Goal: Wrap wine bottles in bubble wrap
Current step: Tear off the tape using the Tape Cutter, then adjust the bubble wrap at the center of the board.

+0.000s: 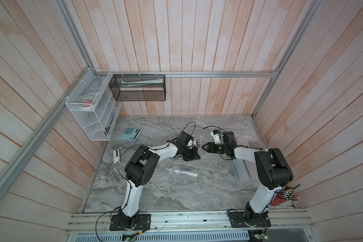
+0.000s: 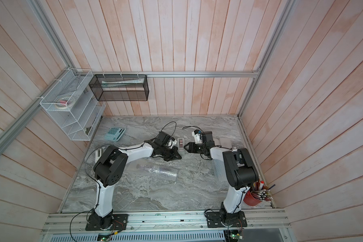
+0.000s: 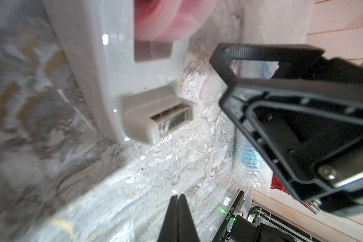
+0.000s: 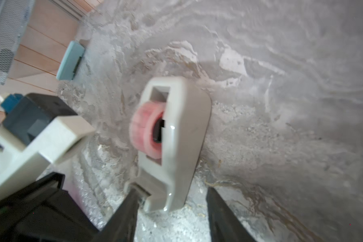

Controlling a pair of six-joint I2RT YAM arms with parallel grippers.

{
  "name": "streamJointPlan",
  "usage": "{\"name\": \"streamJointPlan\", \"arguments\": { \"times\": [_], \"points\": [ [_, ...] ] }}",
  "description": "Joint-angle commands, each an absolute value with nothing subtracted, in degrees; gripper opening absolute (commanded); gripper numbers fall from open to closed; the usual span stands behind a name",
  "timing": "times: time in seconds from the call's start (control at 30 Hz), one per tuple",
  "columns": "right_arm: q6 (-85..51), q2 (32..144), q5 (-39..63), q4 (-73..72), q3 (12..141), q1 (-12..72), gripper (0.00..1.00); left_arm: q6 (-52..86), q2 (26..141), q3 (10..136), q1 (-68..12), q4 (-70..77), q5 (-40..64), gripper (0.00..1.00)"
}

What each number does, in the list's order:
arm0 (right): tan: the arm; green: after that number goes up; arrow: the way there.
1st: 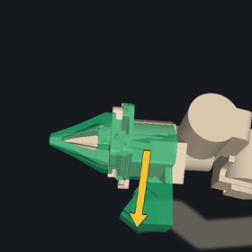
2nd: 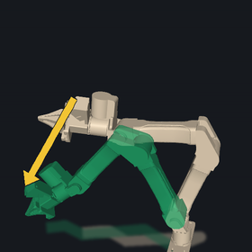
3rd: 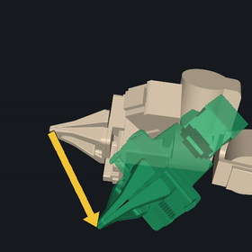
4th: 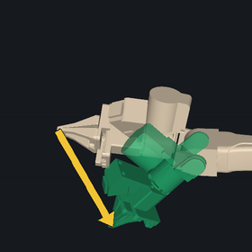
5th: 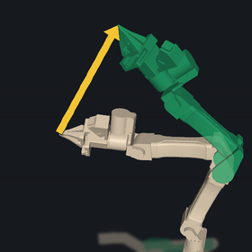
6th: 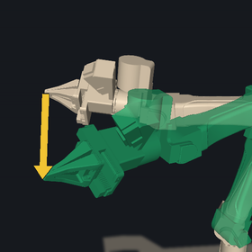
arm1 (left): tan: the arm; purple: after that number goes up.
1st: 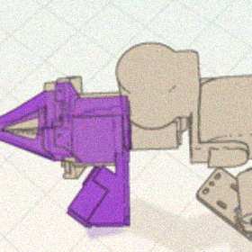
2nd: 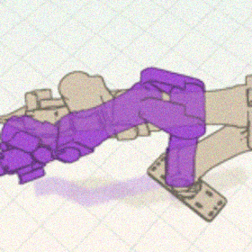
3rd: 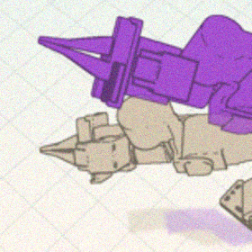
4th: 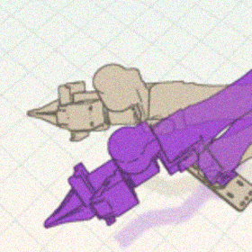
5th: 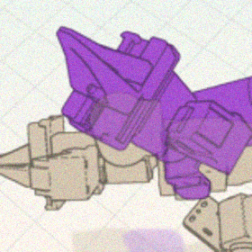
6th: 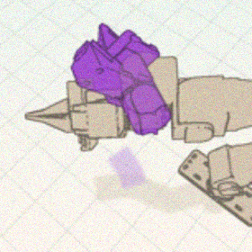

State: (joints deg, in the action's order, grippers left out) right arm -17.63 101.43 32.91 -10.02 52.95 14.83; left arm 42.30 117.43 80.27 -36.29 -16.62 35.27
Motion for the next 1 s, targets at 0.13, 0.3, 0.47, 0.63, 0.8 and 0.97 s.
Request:
{"name": "streamJointPlan", "arguments": {
  "times": [0.13,0.3,0.47,0.63,0.8,0.97],
  "points": [
    [-15.4,90.6,42.9,-12.8,48.1,19.8,0.73,33.6,102.0,76.9,-29.6,-36.3,33.8,0.00],
    [-17.2,94.1,43.3,-15.2,48.5,27.7,0.78,31.0,92.5,73.5,-23.4,-45.4,32.1,0.00],
    [-19.2,102.2,45.6,-16.9,52.6,32.2,0.79,28.2,86.4,69.7,-18.2,-51.8,31.1,0.00],
    [-15.4,110.5,47.6,-9.9,60.1,34.4,0.86,25.8,82.4,68.0,-14.5,-55.2,30.7,0.00],
    [-11.2,115.4,48.8,-2.9,65.3,34.7,0.88,23.8,80.5,67.1,-11.7,-57.1,31.2,0.00],
    [-5.9,120.4,52.0,6.7,71.5,35.4,0.92,23.1,79.7,67.3,-10.2,-57.2,32.5,0.00]
  ]
}}
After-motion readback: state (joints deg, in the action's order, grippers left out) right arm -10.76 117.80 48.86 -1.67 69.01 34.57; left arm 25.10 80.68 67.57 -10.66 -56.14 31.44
